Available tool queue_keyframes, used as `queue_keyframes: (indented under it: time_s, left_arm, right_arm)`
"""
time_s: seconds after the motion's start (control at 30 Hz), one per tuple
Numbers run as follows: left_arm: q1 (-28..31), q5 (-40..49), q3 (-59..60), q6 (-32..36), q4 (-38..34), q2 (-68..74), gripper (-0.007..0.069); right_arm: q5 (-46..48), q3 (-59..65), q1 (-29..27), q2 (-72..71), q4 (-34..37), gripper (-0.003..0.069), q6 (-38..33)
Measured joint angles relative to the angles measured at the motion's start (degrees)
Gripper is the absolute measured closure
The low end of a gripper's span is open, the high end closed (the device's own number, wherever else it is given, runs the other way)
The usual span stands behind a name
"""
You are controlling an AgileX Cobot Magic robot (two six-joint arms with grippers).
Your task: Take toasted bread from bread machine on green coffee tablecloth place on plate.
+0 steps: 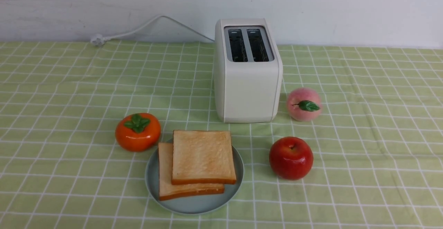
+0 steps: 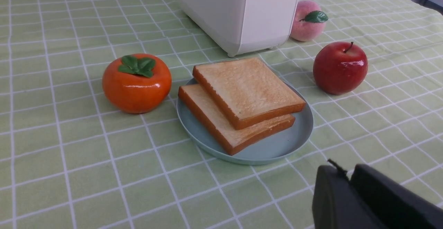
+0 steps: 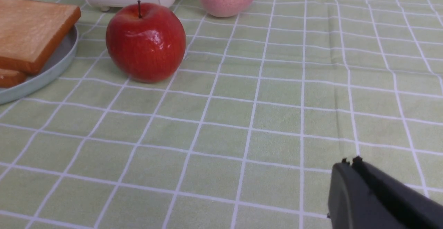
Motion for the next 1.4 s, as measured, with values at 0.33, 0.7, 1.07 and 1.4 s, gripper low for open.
queue_keyframes:
  time_s: [0.33, 0.7, 1.07, 1.4]
  left_arm:
    - [0.00, 0.00, 0.00, 0.00, 0.00, 0.00, 0.0550]
    - [1.14, -1.33, 0.00, -0.98, 1.27, -0.53, 0.0540]
    - [17.02, -14.52, 13.68, -12.30, 5.36, -5.90, 0.0638]
    - [15.08, -6.72, 16.04, -14.13, 7.44, -5.90, 0.0638]
  right_arm:
    - [0.00, 0.00, 0.00, 0.00, 0.00, 0.0661, 0.00]
    - [0.00, 0.00, 0.00, 0.00, 0.00, 0.0655, 0.00]
    - [0.07, -0.03, 0.00, 0.00, 0.00, 0.0646, 0.00]
    - [0.23, -0.07, 0.00, 0.00, 0.00, 0.0638, 0.00]
